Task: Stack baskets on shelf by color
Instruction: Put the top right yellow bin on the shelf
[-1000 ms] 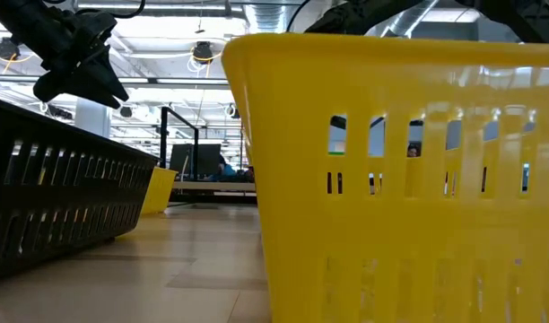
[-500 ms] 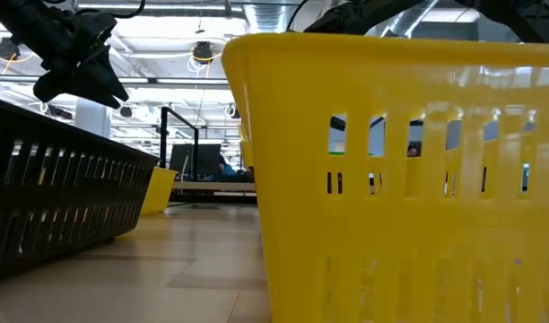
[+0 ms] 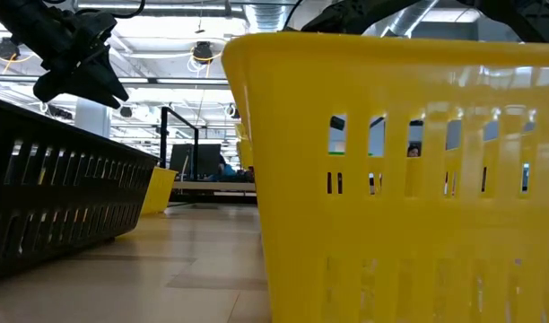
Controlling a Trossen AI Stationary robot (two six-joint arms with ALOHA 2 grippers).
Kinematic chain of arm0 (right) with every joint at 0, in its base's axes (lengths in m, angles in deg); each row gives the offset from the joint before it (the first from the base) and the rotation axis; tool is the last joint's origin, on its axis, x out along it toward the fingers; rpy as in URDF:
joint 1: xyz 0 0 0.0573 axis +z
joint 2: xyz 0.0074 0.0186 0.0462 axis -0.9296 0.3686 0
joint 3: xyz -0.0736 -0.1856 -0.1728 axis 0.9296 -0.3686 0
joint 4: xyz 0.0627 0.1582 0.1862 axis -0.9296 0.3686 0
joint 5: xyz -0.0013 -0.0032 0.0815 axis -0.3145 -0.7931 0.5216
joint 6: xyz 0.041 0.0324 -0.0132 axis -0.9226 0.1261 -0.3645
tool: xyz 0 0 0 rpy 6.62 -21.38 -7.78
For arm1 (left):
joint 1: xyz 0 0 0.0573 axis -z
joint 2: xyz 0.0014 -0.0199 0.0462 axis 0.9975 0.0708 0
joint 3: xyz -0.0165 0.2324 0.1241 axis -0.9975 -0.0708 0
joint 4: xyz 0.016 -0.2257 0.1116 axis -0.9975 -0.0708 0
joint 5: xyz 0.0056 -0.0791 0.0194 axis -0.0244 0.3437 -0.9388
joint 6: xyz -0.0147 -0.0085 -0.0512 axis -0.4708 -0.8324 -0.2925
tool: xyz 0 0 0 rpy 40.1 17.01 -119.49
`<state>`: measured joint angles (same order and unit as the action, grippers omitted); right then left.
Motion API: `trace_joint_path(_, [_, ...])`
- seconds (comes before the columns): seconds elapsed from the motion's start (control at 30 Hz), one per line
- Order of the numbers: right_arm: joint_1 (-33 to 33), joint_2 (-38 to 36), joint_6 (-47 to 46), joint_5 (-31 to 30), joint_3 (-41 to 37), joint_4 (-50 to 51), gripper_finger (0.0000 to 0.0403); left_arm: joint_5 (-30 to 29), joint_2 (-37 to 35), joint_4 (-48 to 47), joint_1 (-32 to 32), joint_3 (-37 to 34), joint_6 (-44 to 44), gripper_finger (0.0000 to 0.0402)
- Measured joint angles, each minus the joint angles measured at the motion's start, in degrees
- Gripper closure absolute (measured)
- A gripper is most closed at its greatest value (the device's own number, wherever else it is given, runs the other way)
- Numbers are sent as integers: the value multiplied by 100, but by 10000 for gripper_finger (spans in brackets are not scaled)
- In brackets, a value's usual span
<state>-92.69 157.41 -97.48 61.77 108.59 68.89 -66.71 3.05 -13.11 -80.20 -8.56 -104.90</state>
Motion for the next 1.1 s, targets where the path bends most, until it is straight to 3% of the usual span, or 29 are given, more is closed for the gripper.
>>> trace_joint_path(0.2, [-19,0,61,-4,0,1,395,0,0,0,0,0,-2,292])
trace_joint_path(0.5, [-34,0,366,-24,0,-4,345,-2,0,0,0,0,-90,292])
trace_joint_path(1.1, [-89,0,459,-315,-2,-144,340,-4,2,1,-1,0,-197,292])
